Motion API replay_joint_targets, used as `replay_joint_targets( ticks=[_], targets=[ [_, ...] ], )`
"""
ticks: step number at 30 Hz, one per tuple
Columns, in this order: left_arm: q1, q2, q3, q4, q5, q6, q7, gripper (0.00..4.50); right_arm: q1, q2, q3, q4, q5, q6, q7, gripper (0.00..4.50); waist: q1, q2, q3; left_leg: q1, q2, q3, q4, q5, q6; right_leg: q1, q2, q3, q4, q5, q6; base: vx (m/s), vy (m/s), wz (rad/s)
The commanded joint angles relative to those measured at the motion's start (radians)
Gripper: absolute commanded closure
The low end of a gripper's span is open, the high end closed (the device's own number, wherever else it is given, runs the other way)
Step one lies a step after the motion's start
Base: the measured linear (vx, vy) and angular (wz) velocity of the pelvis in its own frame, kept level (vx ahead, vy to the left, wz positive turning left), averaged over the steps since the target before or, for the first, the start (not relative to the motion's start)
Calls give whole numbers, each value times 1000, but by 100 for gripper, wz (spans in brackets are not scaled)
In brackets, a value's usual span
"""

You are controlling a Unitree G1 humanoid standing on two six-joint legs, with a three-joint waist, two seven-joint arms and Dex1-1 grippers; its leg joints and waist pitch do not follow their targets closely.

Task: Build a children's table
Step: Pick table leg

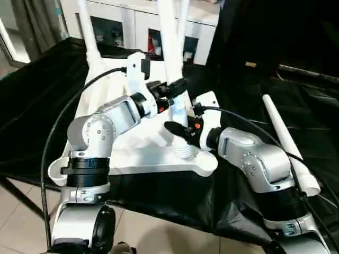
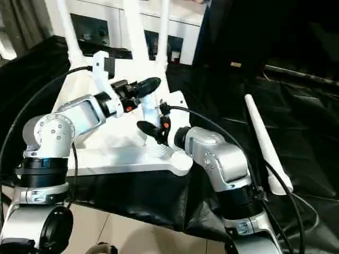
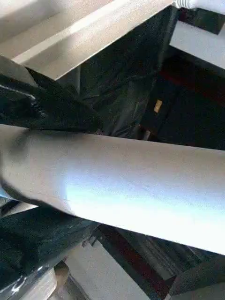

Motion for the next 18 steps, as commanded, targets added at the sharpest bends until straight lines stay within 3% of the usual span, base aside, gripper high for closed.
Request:
replay_joint_targets(
  ticks=[1, 2, 4, 5, 6, 9, 12, 18],
  targets=[
    [-22, -11, -17, -4, -9, -16, -33, 255, -5, -12, 13, -19, -16, -15, 14, 227, -1, 21, -76, 39, 28, -23, -73, -278, -115, 35, -39, 29, -75, -130, -109, 0, 0, 0],
    [-23, -6, -17, -3, -14, -16, -41, 255, -5, -13, 11, -20, -8, -17, 28, 192, -2, 16, -77, 37, 28, -23, -73, -273, -113, 37, -39, 29, -75, -127, -109, 0, 0, 0],
    [-24, 0, -13, -3, -22, -12, -48, 255, -7, -14, -16, -19, 24, -4, 48, 190, -2, 19, -77, 38, 28, -23, -73, -270, -106, 36, -40, 29, -73, -119, -116, 0, 0, 0],
    [-28, 16, -10, -5, -36, 1, -72, 255, -12, -28, -57, -25, 76, 26, 84, 183, -1, 20, -77, 39, 27, -22, -72, -269, -103, 37, -39, 28, -73, -114, -120, 0, 0, 0],
    [-28, 18, -10, -5, -38, 3, -75, 261, -13, -30, -62, -26, 82, 29, 89, 159, 0, 20, -78, 41, 29, -22, -71, -270, -97, 37, -39, 28, -72, -107, -125, 0, 0, 0],
    [-34, 51, -26, -9, -37, 6, -119, 264, -14, -85, -70, -46, 120, 58, 165, 150, 2, 18, -76, 38, 28, -21, -72, -256, -96, 38, -38, 28, -71, -96, -132, 0, 0, 0],
    [-30, 126, -83, -29, -33, 9, -246, 265, -9, -160, -102, -80, 237, 186, 285, 146, 6, 19, -76, 39, 29, -21, -72, -253, -83, 41, -38, 30, -71, -112, -120, 0, 0, 0],
    [-15, 211, -114, -77, -105, 71, -420, 266, 20, -207, -78, -114, 291, 266, 356, 146, 6, 19, -76, 41, 28, -18, -70, -237, -95, 37, -41, 27, -67, -109, -174, 0, 0, 0]
  ],
)
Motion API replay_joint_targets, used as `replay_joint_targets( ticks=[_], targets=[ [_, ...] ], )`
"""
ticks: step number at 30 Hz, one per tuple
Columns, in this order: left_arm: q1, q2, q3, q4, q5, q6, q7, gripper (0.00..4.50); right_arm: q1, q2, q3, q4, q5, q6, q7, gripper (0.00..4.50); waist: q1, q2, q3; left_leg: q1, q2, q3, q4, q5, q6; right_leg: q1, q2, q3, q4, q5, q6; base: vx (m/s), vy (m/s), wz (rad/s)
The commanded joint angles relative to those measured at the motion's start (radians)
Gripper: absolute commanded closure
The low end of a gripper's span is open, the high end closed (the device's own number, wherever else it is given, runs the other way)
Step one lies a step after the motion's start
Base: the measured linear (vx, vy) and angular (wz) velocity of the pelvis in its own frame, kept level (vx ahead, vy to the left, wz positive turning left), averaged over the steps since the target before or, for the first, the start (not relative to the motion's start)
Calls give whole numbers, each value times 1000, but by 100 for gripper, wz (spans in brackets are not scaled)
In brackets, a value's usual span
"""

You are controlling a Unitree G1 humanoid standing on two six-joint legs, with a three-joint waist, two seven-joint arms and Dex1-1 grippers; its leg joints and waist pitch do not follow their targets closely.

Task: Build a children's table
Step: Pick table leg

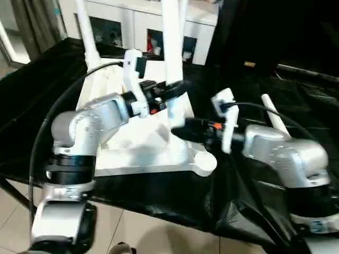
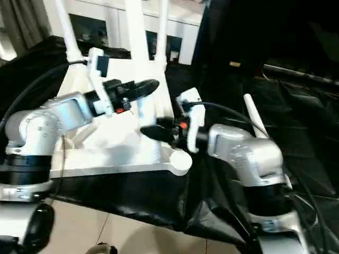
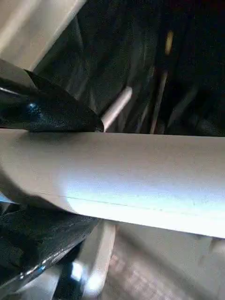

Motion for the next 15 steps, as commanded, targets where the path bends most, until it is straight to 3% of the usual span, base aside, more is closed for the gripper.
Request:
replay_joint_targets(
  ticks=[1, 7, 12, 15],
  targets=[
    [-12, 14, -22, -44, -34, 10, -66, 266, 7, -11, 11, -27, 27, 27, 14, 146, 5, 19, -76, 40, 29, -19, -71, -240, -98, 37, -42, 27, -66, -111, -176, 0, 0, 0],
    [-12, 6, 15, -78, -129, 43, -119, 266, 15, -27, 39, -52, 38, 46, 29, 146, 4, 17, -75, 41, 30, -19, -72, -280, -113, 35, -44, 29, -70, -163, -173, 0, 0, 0],
    [-28, -21, 61, -50, -162, 42, -111, 266, 16, -23, 34, -60, 44, 60, 26, 179, 6, 16, -74, 41, 30, -19, -72, -277, -112, 34, -44, 30, -72, -174, -161, 0, 0, 0],
    [-29, -20, 62, -45, -165, 44, -118, 266, 10, -16, 24, -56, 47, 62, 19, 220, 7, 16, -75, 40, 30, -20, -72, -265, -111, 35, -44, 29, -72, -168, -153, 0, 0, 0]
  ],
)
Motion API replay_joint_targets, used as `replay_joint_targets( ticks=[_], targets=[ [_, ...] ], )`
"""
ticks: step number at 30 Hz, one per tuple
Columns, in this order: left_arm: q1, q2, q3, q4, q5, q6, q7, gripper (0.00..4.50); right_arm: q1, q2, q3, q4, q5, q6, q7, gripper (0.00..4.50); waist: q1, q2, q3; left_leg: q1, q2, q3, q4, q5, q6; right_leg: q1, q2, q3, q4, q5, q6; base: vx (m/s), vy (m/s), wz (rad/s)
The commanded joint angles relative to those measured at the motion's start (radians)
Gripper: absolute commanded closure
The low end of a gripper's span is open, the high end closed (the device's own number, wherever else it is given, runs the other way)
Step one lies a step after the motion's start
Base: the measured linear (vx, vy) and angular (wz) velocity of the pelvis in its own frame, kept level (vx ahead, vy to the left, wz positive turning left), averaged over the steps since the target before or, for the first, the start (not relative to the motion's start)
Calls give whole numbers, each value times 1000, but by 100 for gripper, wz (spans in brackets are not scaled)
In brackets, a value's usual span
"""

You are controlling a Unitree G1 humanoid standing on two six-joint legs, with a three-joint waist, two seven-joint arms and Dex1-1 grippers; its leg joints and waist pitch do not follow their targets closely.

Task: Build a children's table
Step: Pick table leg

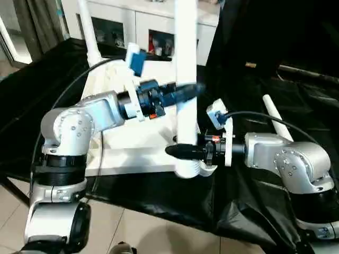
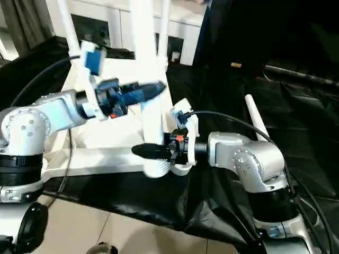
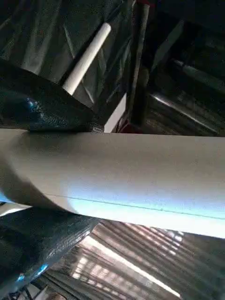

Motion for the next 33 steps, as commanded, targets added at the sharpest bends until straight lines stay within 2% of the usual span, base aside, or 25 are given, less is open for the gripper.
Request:
replay_joint_targets(
  ticks=[1, 7, 9, 10, 12, 15, 16, 17, 20, 21, 24, 25, 26, 28, 32, 33],
  targets=[
    [-28, -3, 5, -11, -28, 4, -22, 266, -3, -3, -19, 12, -2, 14, -26, 223, 4, 13, -76, 38, 30, -19, -72, -259, -109, 35, -44, 29, -72, -164, -151, 0, 0, 0],
    [-5, 10, -18, -15, -6, -5, -6, 266, -5, 20, -23, 22, -23, -11, -73, 241, 3, 13, -76, 38, 29, -19, -73, -251, -111, 34, -44, 29, -71, -155, -151, 0, 0, 0],
    [-9, -10, -13, 5, 31, -12, 67, 266, -5, 31, -18, 28, -50, -26, -106, 245, 4, 16, -75, 39, 30, -20, -73, -261, -116, 34, -44, 29, -71, -169, -147, 0, 0, 0],
    [-17, -26, -7, 23, 59, -24, 121, 231, -5, 38, -17, 33, -62, -34, -122, 246, 3, 16, -74, 39, 32, -20, -75, -269, -120, 32, -44, 30, -72, -172, -145, 0, 0, 0],
    [-29, -64, 9, 55, 109, -57, 229, 196, -8, 53, -10, 45, -103, -61, -169, 251, 5, 13, -74, 39, 33, -21, -75, -285, -127, 31, -48, 31, -78, -205, -128, 0, 0, 0],
    [-22, -79, -17, 32, 143, -68, 270, 173, -14, 66, -9, 50, -110, -68, -188, 253, 7, 12, -77, 37, 30, -23, -75, -268, -129, 35, -46, 30, -78, -198, -102, 0, 0, 0],
    [-21, -83, -20, 24, 144, -71, 273, 173, -15, 68, -9, 49, -108, -66, -189, 253, 7, 12, -77, 37, 30, -23, -74, -263, -127, 35, -45, 30, -77, -187, -102, 0, 0, 0],
    [-21, -92, -21, 19, 146, -78, 284, 170, -16, 70, -8, 48, -108, -65, -191, 253, 6, 8, -77, 36, 30, -22, -73, -251, -120, 36, -44, 29, -76, -167, -107, 0, 0, 0],
    [-25, -111, -25, 17, 154, -89, 314, 170, -20, 73, 1, 47, -118, -74, -199, 253, 6, 10, -78, 35, 30, -21, -70, -228, -110, 38, -43, 29, -71, -122, -121, 0, 0, 0],
    [-30, -120, -23, 22, 156, -92, 326, 196, -23, 73, 10, 51, -131, -84, -205, 253, 6, 13, -78, 35, 29, -20, -70, -223, -109, 37, -42, 29, -70, -113, -124, 0, 0, 0],
    [-36, -136, -11, 32, 159, -99, 348, 204, -27, 76, 18, 59, -148, -96, -215, 254, 5, 11, -77, 35, 29, -20, -70, -232, -110, 38, -42, 29, -73, -125, -126, 0, 0, 0],
    [-37, -138, -10, 30, 156, -101, 343, 204, -29, 78, 22, 62, -155, -101, -219, 254, 5, 15, -76, 36, 29, -21, -71, -242, -111, 37, -43, 29, -74, -142, -125, 0, 0, 0],
    [-36, -139, -7, 28, 148, -98, 337, 229, -29, 77, 24, 62, -157, -104, -220, 254, 4, 13, -76, 37, 28, -20, -71, -254, -112, 36, -43, 29, -77, -159, -122, 0, 0, 0],
    [-36, -141, -2, 24, 138, -95, 333, 245, -30, 77, 27, 62, -159, -107, -221, 254, 2, 13, -76, 37, 29, -22, -72, -267, -112, 35, -43, 29, -78, -176, -118, 0, 0, 0],
    [-34, -144, 6, 17, 114, -87, 323, 264, -31, 77, 33, 64, -175, -136, -220, 254, 2, 17, -77, 36, 29, -23, -71, -257, -113, 36, -42, 28, -74, -147, -123, 0, 0, 0],
    [-34, -142, 4, 16, 110, -85, 316, 266, -32, 80, 34, 65, -185, -155, -223, 254, 1, 15, -77, 35, 28, -22, -71, -254, -112, 36, -42, 28, -75, -139, -124, 0, 0, 0]
  ],
)
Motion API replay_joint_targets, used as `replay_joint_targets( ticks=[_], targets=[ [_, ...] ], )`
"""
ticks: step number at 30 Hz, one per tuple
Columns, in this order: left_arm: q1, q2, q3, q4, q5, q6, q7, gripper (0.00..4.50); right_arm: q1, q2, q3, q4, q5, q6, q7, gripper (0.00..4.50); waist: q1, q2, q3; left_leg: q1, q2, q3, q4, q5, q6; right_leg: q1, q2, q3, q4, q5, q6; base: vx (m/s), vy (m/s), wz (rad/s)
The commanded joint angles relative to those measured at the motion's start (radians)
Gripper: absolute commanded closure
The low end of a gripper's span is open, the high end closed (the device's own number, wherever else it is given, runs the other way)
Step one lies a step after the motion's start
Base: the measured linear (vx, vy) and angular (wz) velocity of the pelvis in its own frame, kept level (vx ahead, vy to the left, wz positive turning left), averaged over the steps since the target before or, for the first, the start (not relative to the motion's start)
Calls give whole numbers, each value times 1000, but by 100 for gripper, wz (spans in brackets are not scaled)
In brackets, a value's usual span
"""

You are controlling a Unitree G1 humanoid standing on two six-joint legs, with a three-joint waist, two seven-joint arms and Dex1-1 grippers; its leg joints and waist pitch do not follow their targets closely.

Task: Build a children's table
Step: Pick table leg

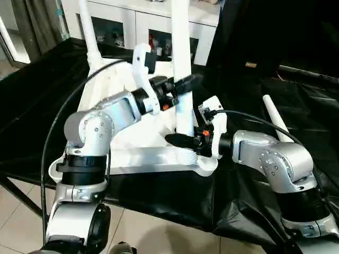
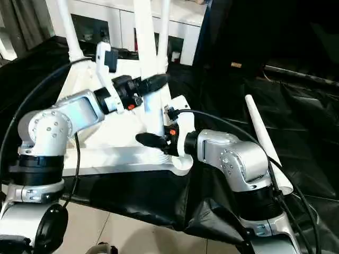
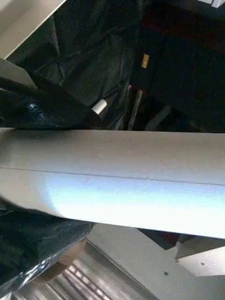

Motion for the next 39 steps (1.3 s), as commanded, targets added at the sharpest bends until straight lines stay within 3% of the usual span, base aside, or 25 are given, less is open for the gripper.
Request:
replay_joint_targets(
  ticks=[1, 3, 5, 12, 15, 19, 24, 39],
  targets=[
    [-14, -6, -4, -11, -25, 7, -12, 266, -12, 0, -6, 9, -26, -48, -9, 254, 2, 16, -77, 36, 28, -22, -71, -251, -112, 37, -41, 28, -74, -135, -127, 0, 0, 0],
    [-17, -6, 3, -7, -23, 6, -6, 266, -13, 9, -16, 15, -18, -56, -1, 254, 1, 18, -77, 37, 29, -21, -71, -255, -109, 36, -41, 29, -74, -129, -132, 0, 0, 0],
    [-18, 5, 0, -9, -27, 17, -22, 267, -17, 10, -24, 24, -14, -53, -4, 184, 1, 17, -77, 38, 28, -21, -71, -262, -108, 36, -40, 28, -74, -135, -136, 0, 0, 0],
    [-19, 48, -24, -28, -22, 32, -66, 268, -17, -19, -42, -4, 39, -26, 60, 134, 3, 12, -75, 37, 30, -20, -72, -256, -101, 36, -41, 29, -73, -148, -128, 0, 0, 0],
    [-13, 67, -25, -46, -59, 46, -124, 268, -12, -66, -42, -26, 60, -33, 133, 134, 4, 5, -75, 37, 28, -18, -70, -247, -95, 38, -42, 28, -74, -154, -133, 0, 0, 0],
    [1, 111, -55, -81, -79, 68, -199, 268, -2, -123, -38, -62, 107, -17, 226, 129, 7, 6, -74, 36, 30, -17, -69, -230, -81, 39, -42, 29, -70, -140, -143, 0, 0, 0],
    [10, 123, -61, -105, -115, 78, -262, 268, 0, -135, -46, -53, 130, -8, 250, 129, 6, 5, -73, 37, 30, -17, -69, -251, -88, 34, -45, 29, -75, -198, -150, 0, 0, 0],
    [21, 124, -84, -136, -149, 82, -308, 268, 14, -140, -27, -38, 162, -7, 301, 129, 12, 5, -75, 36, 30, -16, -67, -234, -84, 35, -44, 29, -72, -171, -159, 0, 0, 0]
  ],
)
